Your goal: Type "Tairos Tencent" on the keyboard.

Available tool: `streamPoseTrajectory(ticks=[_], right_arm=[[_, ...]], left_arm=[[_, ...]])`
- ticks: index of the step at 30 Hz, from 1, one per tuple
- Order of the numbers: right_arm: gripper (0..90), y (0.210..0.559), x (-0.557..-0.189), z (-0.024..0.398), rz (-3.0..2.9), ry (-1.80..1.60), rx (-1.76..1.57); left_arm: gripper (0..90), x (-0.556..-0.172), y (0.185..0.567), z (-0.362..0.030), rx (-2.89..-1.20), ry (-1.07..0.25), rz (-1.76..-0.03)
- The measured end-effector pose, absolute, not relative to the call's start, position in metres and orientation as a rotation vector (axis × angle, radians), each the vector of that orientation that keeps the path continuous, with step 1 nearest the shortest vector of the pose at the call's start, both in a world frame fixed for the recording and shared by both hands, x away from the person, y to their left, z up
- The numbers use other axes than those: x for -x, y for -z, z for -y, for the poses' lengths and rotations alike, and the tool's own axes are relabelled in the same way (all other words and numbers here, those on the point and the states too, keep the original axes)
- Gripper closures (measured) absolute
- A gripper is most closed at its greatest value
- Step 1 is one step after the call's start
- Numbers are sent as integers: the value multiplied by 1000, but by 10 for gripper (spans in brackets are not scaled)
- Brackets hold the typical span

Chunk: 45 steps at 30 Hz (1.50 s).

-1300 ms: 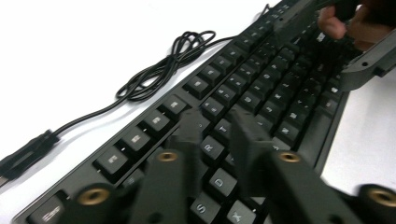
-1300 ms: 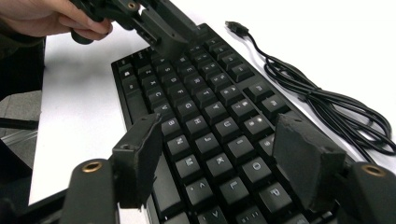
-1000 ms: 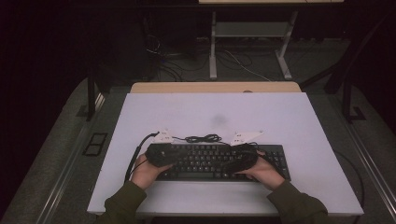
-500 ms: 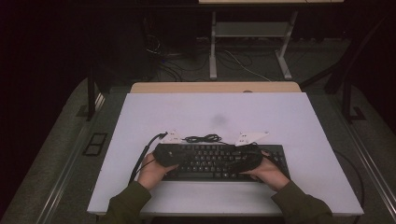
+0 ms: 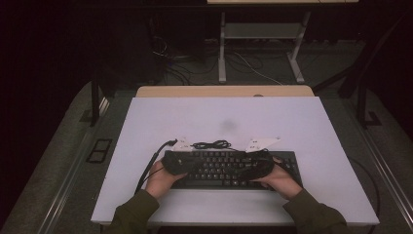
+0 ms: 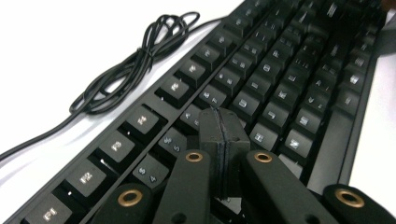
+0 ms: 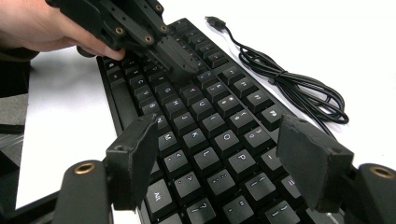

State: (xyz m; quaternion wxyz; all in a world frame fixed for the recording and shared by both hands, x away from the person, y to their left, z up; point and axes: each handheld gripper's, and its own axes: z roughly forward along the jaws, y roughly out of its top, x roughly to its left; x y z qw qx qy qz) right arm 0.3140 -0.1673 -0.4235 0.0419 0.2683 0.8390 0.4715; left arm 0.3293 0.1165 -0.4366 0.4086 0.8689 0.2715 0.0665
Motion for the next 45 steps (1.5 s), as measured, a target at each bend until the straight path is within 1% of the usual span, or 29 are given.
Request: streamPoseTrajectory(ticks=[8,11,15,22,25,30,45], right_arm=[[290,423,-315,168,-2559,-1452,-824],[290,423,-315,169,-2555,-1453,-825],[290,423,-316,169,-2554,-1453,-832],[290,423,-318,175,-2541,-1470,-853],[288,423,-319,179,-2533,-1476,-866],[279,422,-319,185,-2515,-1475,-878],[247,419,-315,216,-2424,-1488,-935]], left_arm=[[888,-329,431,-122,-2162,-168,-688],[857,-328,430,-122,-2148,-160,-697],[783,-328,428,-123,-2138,-159,-695],[576,-327,426,-125,-2100,-149,-713],[514,-327,424,-127,-2099,-153,-711],[427,-325,421,-130,-2086,-164,-714],[216,-315,415,-137,-2057,-228,-702]])
